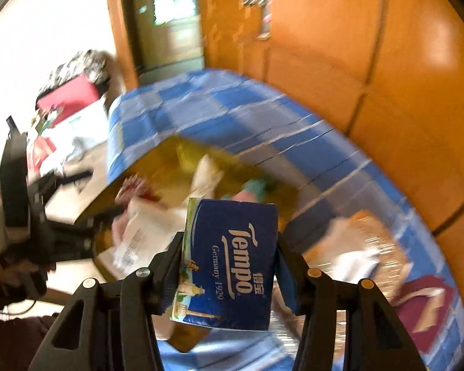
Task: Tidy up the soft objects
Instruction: 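Carry the blue Tempo pack with the right tool and release it in the tray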
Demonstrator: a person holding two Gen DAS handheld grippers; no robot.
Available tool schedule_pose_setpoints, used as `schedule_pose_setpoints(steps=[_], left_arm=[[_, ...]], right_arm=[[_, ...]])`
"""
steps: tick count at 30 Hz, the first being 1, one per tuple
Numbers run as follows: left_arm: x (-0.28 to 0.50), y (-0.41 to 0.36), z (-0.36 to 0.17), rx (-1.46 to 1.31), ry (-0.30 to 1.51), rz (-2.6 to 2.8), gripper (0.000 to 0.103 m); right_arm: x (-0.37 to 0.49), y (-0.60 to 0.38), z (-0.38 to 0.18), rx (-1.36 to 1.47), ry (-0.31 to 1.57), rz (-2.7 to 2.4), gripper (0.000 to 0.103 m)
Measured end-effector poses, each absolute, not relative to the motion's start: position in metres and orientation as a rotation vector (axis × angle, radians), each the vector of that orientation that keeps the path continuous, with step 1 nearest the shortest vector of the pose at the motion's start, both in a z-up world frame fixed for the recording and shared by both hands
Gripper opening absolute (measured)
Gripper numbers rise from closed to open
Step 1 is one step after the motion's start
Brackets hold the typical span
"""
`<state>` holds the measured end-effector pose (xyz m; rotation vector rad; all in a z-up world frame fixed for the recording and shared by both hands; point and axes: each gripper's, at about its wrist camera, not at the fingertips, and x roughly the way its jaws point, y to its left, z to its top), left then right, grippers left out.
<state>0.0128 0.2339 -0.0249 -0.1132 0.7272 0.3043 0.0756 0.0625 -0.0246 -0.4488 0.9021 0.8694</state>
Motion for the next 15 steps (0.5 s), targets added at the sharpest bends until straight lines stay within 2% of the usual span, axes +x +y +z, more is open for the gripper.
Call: schedule_pose_setpoints(steps=[7,15], left_arm=[[0.010,0.250,-0.023,-0.142,0.709,0.355,0.096],[0.009,0.252,-0.022,-0.153,0.702,0.360,0.097]], right_arm=[[0.069,0.111,-0.084,-0.501,0.972,0.803,0.054],[0.091,0.125,-0.103,-0.485,0.974,0.689,0.053]])
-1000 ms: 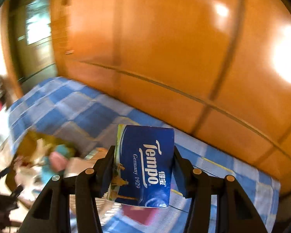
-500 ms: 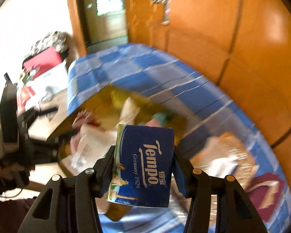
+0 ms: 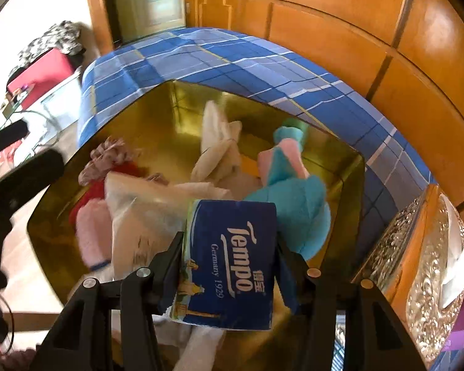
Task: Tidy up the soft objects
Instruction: 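Carry the blue Tempo pack with the right tool and release it in the tray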
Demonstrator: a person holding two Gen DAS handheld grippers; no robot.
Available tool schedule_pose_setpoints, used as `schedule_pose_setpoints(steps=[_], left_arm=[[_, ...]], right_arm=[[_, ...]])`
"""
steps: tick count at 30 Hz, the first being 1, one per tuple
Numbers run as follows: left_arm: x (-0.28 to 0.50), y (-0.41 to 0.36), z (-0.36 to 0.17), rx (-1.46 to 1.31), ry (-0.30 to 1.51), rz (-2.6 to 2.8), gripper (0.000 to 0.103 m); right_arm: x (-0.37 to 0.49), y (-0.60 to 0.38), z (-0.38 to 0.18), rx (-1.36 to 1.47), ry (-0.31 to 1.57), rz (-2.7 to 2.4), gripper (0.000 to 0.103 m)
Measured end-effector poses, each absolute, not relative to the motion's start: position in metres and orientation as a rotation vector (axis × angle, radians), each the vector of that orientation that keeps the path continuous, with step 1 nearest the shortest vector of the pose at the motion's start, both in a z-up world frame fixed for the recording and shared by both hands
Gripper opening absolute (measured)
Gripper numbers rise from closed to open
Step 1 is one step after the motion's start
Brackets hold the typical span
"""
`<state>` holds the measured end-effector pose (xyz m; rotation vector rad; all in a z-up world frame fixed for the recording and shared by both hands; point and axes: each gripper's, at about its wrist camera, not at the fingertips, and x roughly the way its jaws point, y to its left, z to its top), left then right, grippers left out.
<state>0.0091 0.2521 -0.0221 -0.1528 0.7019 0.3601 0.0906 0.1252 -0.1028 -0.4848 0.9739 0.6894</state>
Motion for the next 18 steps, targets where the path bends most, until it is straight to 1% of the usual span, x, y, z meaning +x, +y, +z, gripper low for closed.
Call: schedule_pose_setpoints(steps=[5,8,14,17,18], left_arm=[[0.009,0.251,-0.023,-0.158,0.706,0.367,0.099],[0.008,0.250,-0.023,-0.160,0.706,0.369,0.100],[0.007,0.246,-0.020,-0.151,0.698,0.369,0.102],[0.006,0.244,-0.019,-0.150,0.691,0.368,0.102],[0.006,0.244,-0.018,-0.149,0.689,0.369,0.102]], right_arm=[[0.100,0.133,-0.111,-0.490,0.962,0.644,0.052],[0.102,0.129,-0.114,-0.429,0.966,0.640,0.052],[0.090,0.119,-0.105,-0.417,0.894,0.608,0.053],[0.082,0.113,-0.093,-0.396,0.826,0.592,0.064],[0.079,0.110,-0.087,-0.381,0.804,0.590,0.069]])
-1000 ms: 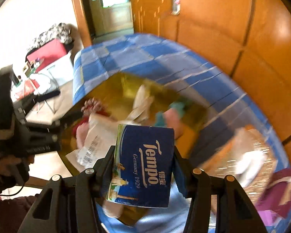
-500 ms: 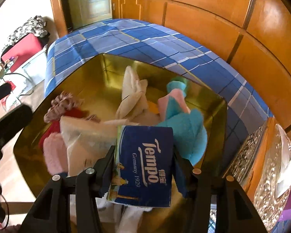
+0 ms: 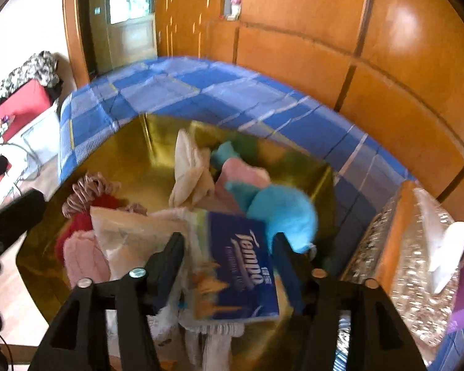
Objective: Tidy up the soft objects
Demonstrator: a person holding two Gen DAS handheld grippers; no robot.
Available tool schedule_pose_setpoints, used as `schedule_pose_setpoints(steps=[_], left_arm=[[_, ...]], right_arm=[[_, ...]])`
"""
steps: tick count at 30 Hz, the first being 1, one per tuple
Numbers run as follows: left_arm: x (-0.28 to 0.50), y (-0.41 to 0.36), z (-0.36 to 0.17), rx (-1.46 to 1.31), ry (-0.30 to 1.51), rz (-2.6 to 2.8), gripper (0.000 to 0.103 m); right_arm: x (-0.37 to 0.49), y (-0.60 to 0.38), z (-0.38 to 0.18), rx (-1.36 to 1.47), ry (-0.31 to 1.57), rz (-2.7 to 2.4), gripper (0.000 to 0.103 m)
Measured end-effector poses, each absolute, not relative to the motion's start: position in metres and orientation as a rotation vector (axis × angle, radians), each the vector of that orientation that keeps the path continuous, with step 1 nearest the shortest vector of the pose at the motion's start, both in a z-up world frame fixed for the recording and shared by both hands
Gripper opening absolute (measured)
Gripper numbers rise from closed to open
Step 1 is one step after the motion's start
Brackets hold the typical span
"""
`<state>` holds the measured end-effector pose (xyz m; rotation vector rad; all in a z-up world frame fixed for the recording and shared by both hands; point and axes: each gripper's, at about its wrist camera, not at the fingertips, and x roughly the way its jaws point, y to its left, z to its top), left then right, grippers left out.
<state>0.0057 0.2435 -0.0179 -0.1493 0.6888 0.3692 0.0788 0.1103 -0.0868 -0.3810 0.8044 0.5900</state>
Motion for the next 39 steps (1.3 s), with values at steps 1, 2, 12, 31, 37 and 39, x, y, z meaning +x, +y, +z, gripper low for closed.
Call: schedule_pose_setpoints(steps=[1,2,12,31,37,39], left_arm=[[0.005,0.243,-0.017,-0.149,0.686,0.370,0.102],[0.005,0.242,-0.017,-0.149,0.685,0.369,0.102],[0.004,0.227,-0.014,-0.124,0.676,0.360,0.103],[0.000,0.211,-0.014,-0.141,0.655,0.359,0.102],[-0.001,0.209,-0.014,-0.135,0.657,0.367,0.102],[0.000,0.208,-0.015,-0.129,0.661,0.374,0.102]], right_arm=[[0.077,0.108,-0.083,-0.373,0.791,0.585,0.072],[0.074,0.106,-0.079,-0.365,0.775,0.578,0.072],[0.055,0.064,-0.055,-0.241,0.694,0.450,0.072],[0.029,0.041,-0.059,-0.213,0.641,0.355,0.072],[0.028,0.038,-0.060,-0.205,0.648,0.351,0.072],[0.028,0.037,-0.060,-0.201,0.651,0.351,0.072]])
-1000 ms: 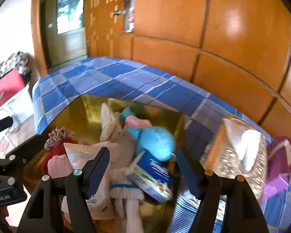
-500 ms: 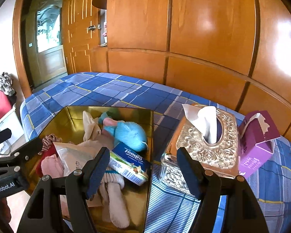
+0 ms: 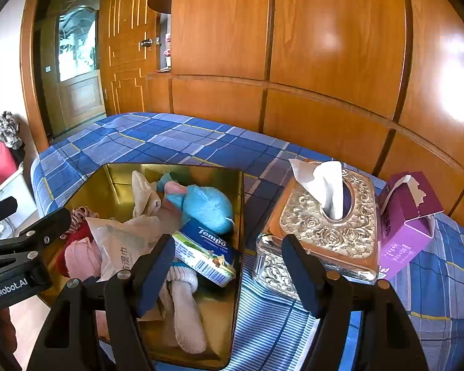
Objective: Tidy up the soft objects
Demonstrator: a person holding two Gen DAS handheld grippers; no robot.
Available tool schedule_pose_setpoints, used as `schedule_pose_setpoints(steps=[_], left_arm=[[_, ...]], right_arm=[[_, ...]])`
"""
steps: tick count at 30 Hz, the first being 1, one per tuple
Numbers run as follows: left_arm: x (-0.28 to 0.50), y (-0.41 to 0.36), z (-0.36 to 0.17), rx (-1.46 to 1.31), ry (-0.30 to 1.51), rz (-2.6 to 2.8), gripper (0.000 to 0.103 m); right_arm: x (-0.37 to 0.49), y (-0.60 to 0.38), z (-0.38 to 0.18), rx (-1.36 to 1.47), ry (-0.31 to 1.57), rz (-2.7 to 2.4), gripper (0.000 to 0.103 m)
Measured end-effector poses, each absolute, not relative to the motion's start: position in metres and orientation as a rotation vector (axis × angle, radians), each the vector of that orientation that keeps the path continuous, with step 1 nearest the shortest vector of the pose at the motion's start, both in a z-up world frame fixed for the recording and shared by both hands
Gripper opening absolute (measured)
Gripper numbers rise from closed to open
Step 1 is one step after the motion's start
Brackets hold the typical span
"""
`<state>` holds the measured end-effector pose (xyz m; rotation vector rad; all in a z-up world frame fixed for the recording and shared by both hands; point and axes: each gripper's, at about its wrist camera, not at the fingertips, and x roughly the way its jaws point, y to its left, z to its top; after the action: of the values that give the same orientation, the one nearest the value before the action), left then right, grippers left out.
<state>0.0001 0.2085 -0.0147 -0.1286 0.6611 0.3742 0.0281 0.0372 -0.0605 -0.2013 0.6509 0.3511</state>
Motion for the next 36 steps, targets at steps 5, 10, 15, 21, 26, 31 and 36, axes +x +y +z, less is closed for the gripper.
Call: schedule_pose_setpoints(steps=[5,10,15,21,26,31,36], left_arm=[[-0.0003,0.2074,-0.0142,-0.122,0.655,0.376,0.102],[-0.0008,0.2072,-0.0137,-0.121,0.652,0.378,0.103],[-0.0025,0.2063,-0.0127,-0.121,0.650,0.381,0.103],[-0.0032,0.2060,-0.0118,-0.120,0.646,0.386,0.102],[-0.0039,0.2063,-0.0120,-0.127,0.649,0.386,0.103],[-0.0036,0.2059,-0.0123,-0.122,0.649,0.386,0.103],[-0.0037,0.2059,-0.0127,-0.129,0.652,0.389,0.102]], right_arm=[[0.0275,0.0350,-0.0602,-0.196,0.652,0.349,0.072],[0.0266,0.0336,-0.0587,-0.194,0.649,0.348,0.072],[0.0260,0.0330,-0.0583,-0.193,0.648,0.347,0.072],[0.0255,0.0329,-0.0582,-0.192,0.648,0.348,0.072],[0.0257,0.0325,-0.0583,-0.191,0.650,0.346,0.072],[0.0257,0.0323,-0.0591,-0.189,0.653,0.345,0.072],[0.0262,0.0322,-0.0598,-0.189,0.654,0.345,0.072]])
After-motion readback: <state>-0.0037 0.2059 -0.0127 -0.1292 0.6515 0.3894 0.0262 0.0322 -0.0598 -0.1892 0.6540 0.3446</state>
